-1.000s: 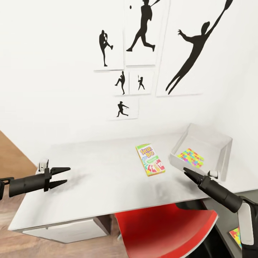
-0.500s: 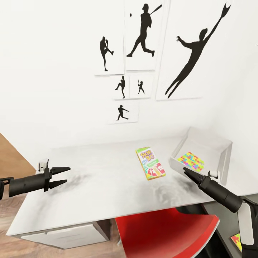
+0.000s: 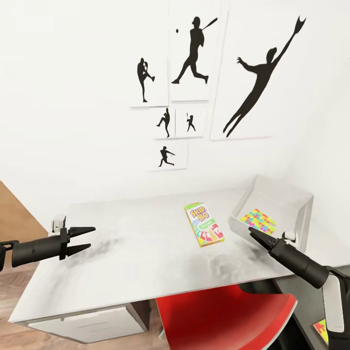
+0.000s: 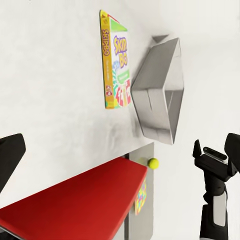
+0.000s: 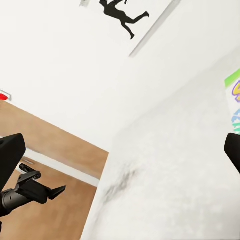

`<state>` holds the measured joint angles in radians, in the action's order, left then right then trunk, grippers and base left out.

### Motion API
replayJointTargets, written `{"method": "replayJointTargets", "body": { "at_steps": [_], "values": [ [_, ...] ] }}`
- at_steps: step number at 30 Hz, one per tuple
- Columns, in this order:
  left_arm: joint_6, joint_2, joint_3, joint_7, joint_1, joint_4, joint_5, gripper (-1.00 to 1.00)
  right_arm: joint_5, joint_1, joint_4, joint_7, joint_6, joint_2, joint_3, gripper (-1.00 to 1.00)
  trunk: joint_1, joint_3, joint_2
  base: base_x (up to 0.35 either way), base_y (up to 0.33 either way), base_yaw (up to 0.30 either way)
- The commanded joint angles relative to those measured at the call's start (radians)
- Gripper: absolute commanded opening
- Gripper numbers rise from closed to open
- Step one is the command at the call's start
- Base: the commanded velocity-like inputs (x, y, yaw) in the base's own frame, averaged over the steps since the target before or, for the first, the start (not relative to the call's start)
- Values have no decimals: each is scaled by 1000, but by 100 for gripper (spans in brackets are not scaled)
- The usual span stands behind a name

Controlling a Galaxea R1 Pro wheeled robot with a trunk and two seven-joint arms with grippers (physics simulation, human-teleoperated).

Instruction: Put all the toys in the child's room - the three board games (two on the bed and one on the table), the two jigsaw puzzles on the table, and the tennis ball on the table - inside the toy box on the table in the child's room.

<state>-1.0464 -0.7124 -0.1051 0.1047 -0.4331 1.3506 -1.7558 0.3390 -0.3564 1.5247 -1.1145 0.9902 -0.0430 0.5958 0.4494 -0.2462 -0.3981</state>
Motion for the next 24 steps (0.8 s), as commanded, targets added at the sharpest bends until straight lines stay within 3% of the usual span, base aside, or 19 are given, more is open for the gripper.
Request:
{"method": "replayJointTargets", "body": {
  "at_steps": [1, 24],
  "values": [
    [-1, -1, -2, 10, -1, -1, 9, 100, -2, -1, 0, -4, 4, 0, 1, 100, 1, 0, -2, 0, 0, 0],
    [-1, -1, -2, 10, -1, -1, 9, 100, -2, -1, 0, -4, 4, -1, 1, 100, 1, 38, -2, 0, 0, 0]
  ]
}}
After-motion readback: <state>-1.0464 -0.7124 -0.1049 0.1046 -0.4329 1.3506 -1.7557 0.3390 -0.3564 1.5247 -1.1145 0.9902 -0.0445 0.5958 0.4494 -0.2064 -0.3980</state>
